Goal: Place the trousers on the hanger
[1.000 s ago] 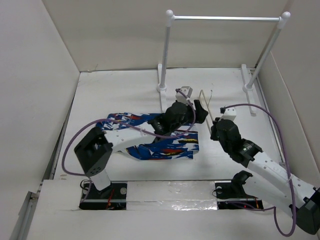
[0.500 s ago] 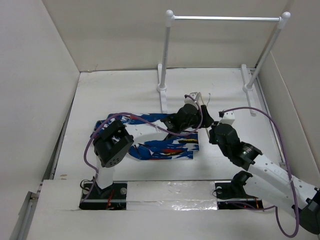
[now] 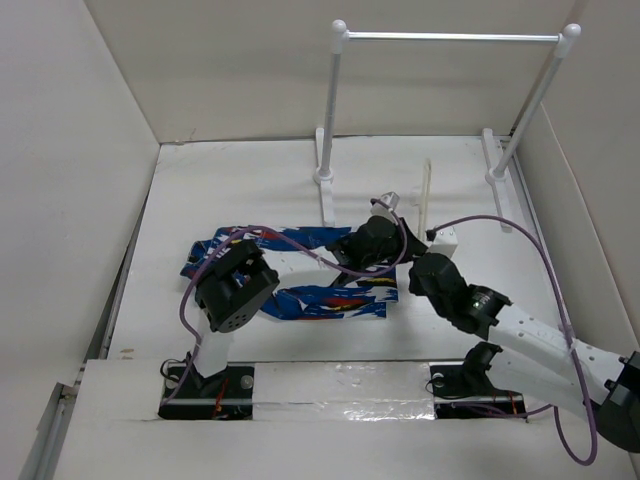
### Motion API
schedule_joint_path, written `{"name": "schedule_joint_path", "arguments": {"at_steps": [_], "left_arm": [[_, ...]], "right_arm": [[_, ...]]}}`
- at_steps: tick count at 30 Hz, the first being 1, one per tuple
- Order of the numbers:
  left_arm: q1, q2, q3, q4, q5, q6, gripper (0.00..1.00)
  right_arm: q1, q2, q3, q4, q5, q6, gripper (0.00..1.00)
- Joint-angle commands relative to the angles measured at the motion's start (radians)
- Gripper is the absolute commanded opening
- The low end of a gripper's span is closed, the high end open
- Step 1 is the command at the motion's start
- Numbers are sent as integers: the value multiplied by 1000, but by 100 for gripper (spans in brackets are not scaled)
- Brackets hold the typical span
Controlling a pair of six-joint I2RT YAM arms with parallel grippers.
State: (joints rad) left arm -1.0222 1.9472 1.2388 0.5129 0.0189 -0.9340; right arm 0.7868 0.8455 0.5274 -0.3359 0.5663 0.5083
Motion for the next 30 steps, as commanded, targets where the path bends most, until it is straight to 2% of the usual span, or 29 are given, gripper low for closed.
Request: {"name": "schedule_joint_path", "arguments": {"at_steps": [1, 4, 7, 9, 12, 14, 15, 18, 19, 21, 22, 24, 25, 30], "left_arm": [[-7, -53, -59, 74, 10, 26, 0], [-7, -74, -116, 148, 22, 15, 0], [-7, -100, -182, 218, 30, 9, 0], [-7, -122, -223, 245, 29, 9, 0], [-7, -145, -271, 283, 27, 17, 0], [-21, -165, -321, 360, 26, 17, 0], [-21, -171, -335, 360, 26, 15, 0], [-50, -201, -380, 404, 6, 26, 0], [-64, -211, -390, 418, 3, 29, 0], [-73, -225, -410, 427, -2, 35, 0], [-73, -226, -415, 434, 0, 35, 0], [-73, -228, -423, 435, 9, 38, 0], [-73, -226, -424, 437, 9, 38, 0], [-73, -220, -443, 452, 13, 34, 0]], "right_arm": [[25, -25, 19, -20, 79, 48, 28], [49, -92, 22, -61, 73, 71, 54], [49, -190, 43, -109, 60, 67, 64], [49, -267, 62, -121, 50, 35, 65], [19, -318, 65, -106, 18, 6, 72], [-48, -292, 56, -21, -43, -29, 70], [-78, -292, 56, -20, -78, -40, 66], [-187, -162, 54, 87, -230, -57, 23], [-207, -128, 57, 121, -259, -53, 16], [-247, -48, 49, 170, -305, -53, 21], [-247, -28, 45, 216, -321, -53, 37], [-261, 7, 37, 251, -394, -54, 52], [-261, 12, 30, 285, -407, -51, 57], [-250, -19, -27, 325, -410, -40, 55]]}}
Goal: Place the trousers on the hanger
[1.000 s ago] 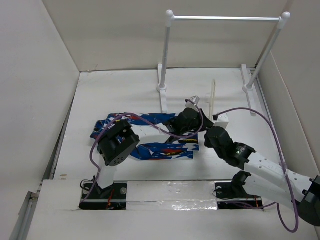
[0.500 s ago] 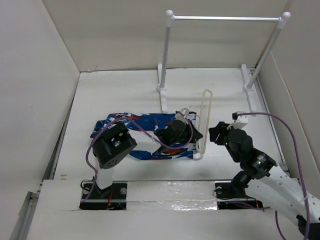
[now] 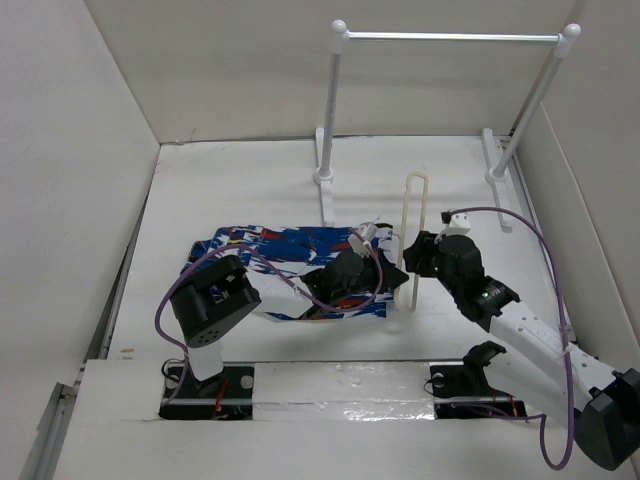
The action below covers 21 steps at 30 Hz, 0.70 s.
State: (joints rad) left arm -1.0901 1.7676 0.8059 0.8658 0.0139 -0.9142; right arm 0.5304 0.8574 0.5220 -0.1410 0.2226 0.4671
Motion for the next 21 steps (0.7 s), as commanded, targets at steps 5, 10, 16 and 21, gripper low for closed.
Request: {"name": "schedule_joint_path", "arguments": {"at_steps": [5, 10, 16, 21], "left_arm": [[-14, -26, -20, 101, 5, 5, 0], [-14, -16, -19, 99, -5, 3, 0], [-14, 3, -5, 108, 9, 8, 0], [-24, -3, -16, 113, 6, 12, 0]], "right_arm": [[-15, -70, -27, 89, -79, 8, 46], [-3, -221, -59, 66, -35, 27, 47], [-3, -106, -57, 106, -117, 8, 54], [-12, 0, -63, 185, -115, 28, 50]]}}
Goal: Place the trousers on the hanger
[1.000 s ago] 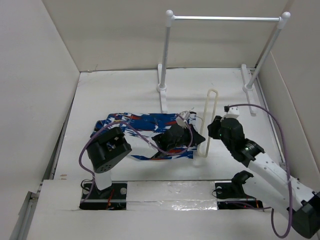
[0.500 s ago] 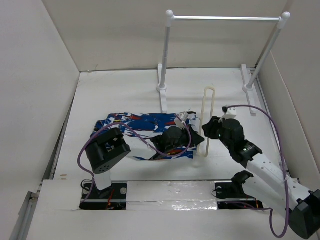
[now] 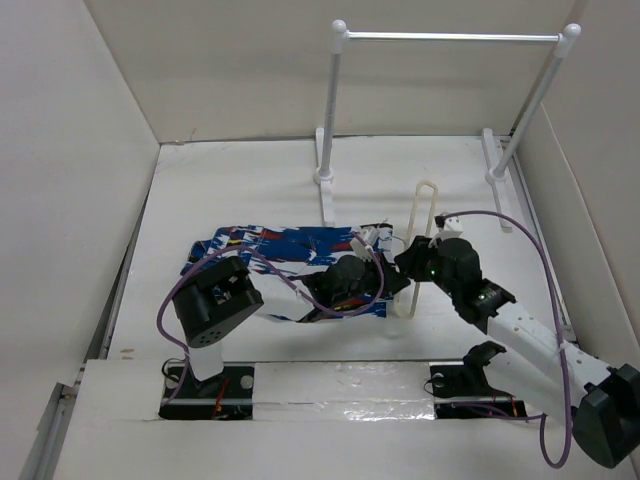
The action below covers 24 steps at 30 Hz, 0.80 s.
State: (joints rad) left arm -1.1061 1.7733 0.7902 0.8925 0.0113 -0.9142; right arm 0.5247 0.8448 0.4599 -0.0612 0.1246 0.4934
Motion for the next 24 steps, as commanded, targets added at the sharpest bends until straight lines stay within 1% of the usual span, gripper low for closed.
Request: {"name": "schedule_joint_path", "arguments": {"at_steps": [1, 2, 4, 5, 6, 7, 8, 11, 12, 16, 19, 20, 22, 23, 24], "left_arm": [[-8, -9, -2, 83, 12, 12, 0], [-8, -8, -3, 83, 13, 12, 0], [-17, -6, -9, 92, 15, 11, 0], [-17, 0, -9, 92, 19, 9, 0], [-17, 3, -5, 89, 30, 9, 0], [-17, 5, -6, 82, 35, 11, 0], [-26, 8, -6, 80, 38, 9, 13], [-26, 15, -26, 100, 35, 0, 31], [-26, 15, -31, 102, 41, -2, 33], [-35, 18, -48, 114, 38, -9, 34], [-44, 21, -54, 111, 30, -9, 34], [-44, 20, -55, 111, 24, -11, 31], [-44, 17, -63, 108, 3, -12, 21], [-55, 11, -66, 105, 0, -14, 8], [-55, 8, -69, 100, -43, -14, 2]], "right_arm": [[-6, 20, -7, 162, -29, 5, 44], [-6, 28, -9, 176, -46, 10, 38], [-15, 54, -6, 204, -59, 30, 24], [-15, 59, -3, 205, -63, 36, 9], [-15, 60, -3, 208, -62, 52, 1], [-15, 56, -13, 233, -59, 63, 0], [-15, 53, -21, 248, -53, 69, 0], [-15, 36, -38, 284, -43, 83, 0], [-15, 33, -38, 284, -37, 83, 0], [-25, 34, -33, 278, -33, 85, 0], [-25, 36, -29, 273, -31, 88, 0], [-25, 36, -29, 271, -32, 86, 0], [-25, 36, -27, 261, -34, 86, 0], [-25, 37, -27, 259, -36, 83, 0], [-25, 37, -27, 258, -33, 82, 0]]}}
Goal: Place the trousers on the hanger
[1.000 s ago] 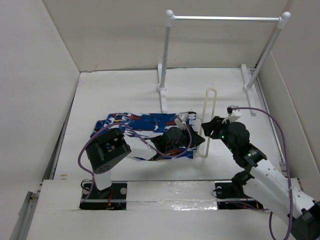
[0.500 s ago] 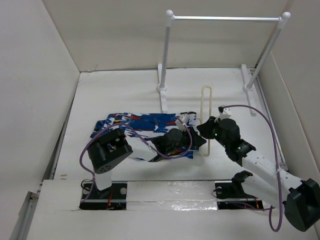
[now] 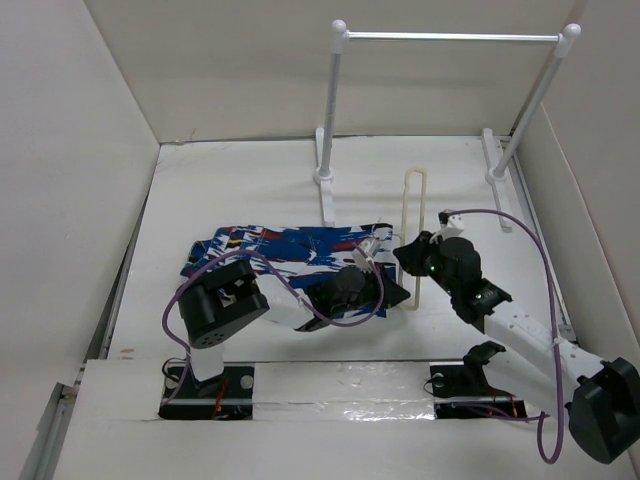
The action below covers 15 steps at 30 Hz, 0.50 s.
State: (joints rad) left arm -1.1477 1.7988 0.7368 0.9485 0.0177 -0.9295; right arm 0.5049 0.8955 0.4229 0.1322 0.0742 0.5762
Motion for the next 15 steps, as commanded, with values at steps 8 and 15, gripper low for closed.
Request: {"name": "schedule_joint_path", "arguments": {"at_steps": [8, 15], "left_arm": [[-57, -50, -74, 72, -183, -45, 0], [-80, 17, -89, 125, -251, -117, 0]], "right_arm": [[-5, -23, 5, -29, 9, -22, 50], [-5, -183, -10, -129, 39, -75, 65]]}}
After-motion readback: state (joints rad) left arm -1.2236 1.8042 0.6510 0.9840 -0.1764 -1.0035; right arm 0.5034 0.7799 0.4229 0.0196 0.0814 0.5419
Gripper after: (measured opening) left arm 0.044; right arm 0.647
